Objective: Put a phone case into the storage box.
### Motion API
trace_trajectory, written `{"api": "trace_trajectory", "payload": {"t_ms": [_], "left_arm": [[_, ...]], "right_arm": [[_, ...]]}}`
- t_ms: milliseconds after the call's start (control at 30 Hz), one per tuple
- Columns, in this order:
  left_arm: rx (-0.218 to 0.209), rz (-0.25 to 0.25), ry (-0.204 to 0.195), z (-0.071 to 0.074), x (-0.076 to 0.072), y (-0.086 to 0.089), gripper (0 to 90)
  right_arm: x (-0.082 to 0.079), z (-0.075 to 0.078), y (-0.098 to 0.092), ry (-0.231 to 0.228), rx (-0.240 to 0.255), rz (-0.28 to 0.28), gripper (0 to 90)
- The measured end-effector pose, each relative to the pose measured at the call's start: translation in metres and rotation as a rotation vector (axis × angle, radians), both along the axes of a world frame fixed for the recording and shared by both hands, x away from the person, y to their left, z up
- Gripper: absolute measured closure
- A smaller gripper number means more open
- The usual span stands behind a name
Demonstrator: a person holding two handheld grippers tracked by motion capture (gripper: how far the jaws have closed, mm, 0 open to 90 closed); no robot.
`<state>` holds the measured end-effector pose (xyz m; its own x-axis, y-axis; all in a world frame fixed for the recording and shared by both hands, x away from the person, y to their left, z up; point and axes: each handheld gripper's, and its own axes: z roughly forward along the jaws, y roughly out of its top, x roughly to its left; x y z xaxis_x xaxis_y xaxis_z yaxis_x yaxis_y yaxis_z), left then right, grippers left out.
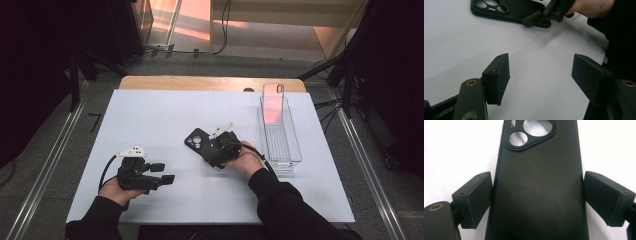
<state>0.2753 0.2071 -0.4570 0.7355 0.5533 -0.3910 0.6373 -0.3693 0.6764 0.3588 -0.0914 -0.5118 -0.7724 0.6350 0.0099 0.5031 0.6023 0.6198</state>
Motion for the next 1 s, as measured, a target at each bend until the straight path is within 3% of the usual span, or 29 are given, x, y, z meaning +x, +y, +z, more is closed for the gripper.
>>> {"api": "trace_trajectory", "payload": {"t_ms": [467,600,833,1000], "left_arm": [[-0.011,0.004,0.003,0.001,0.0,0.002,30.7],[-0.011,0.008,0.005,0.001,0.001,0.002,30.7],[-0.003,0.015,0.002,0.003,0.001,0.002,30.7],[-0.003,0.031,0.006,0.005,0.001,0.001,30.7]], "right_arm": [[0.001,0.002,-0.001,0.013,0.011,-0.005,13.8],[0.001,0.006,-0.004,0.03,0.04,-0.013,13.8],[-0.003,0.029,-0.011,0.043,0.129,-0.036,13.8],[-0.015,0.049,-0.017,0.049,0.179,-0.044,13.7]]}}
